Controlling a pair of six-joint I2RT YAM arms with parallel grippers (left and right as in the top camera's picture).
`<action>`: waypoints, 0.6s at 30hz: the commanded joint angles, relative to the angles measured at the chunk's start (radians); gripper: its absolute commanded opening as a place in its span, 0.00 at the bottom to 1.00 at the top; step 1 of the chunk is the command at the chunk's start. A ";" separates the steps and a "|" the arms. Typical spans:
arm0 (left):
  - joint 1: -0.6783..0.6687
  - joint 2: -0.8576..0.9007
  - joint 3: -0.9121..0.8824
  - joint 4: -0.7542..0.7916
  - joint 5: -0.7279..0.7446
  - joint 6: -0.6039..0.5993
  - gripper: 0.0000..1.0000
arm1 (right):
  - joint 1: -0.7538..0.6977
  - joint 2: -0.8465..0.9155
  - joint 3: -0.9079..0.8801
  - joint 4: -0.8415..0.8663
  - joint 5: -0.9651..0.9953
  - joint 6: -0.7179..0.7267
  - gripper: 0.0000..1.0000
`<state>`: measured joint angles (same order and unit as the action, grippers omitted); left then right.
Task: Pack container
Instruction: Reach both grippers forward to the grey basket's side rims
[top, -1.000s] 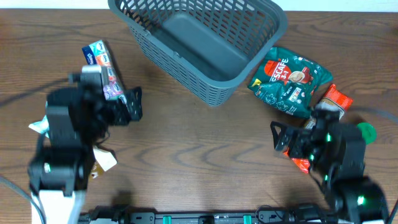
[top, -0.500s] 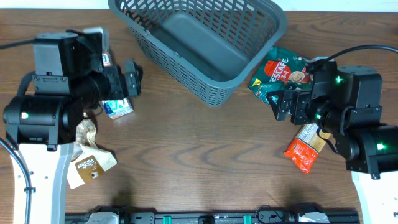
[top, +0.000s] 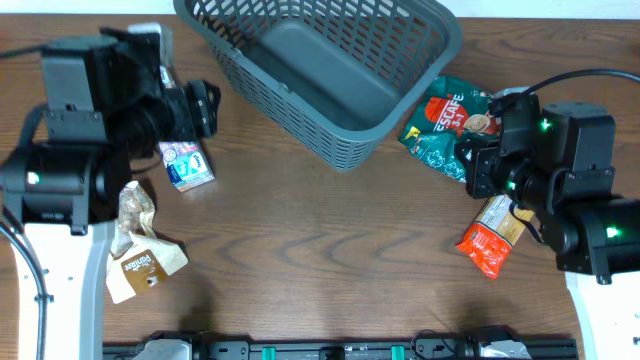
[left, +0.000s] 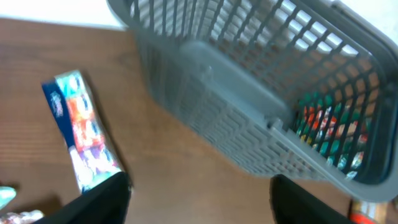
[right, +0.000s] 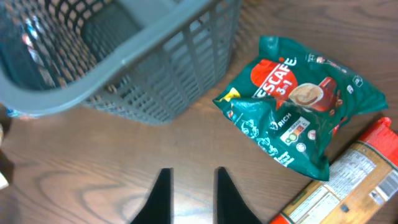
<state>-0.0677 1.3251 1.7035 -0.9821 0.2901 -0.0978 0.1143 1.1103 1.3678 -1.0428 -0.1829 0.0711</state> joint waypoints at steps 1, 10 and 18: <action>-0.001 0.072 0.102 0.005 0.012 0.011 0.56 | -0.002 0.032 0.063 0.002 0.002 -0.001 0.01; -0.021 0.256 0.245 0.109 0.013 0.010 0.27 | 0.105 0.121 0.098 0.002 -0.005 0.002 0.01; -0.024 0.333 0.245 0.159 0.012 0.011 0.06 | 0.297 0.146 0.098 0.007 0.003 0.002 0.01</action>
<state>-0.0902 1.6363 1.9274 -0.8295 0.2893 -0.0956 0.3523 1.2560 1.4479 -1.0370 -0.1841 0.0719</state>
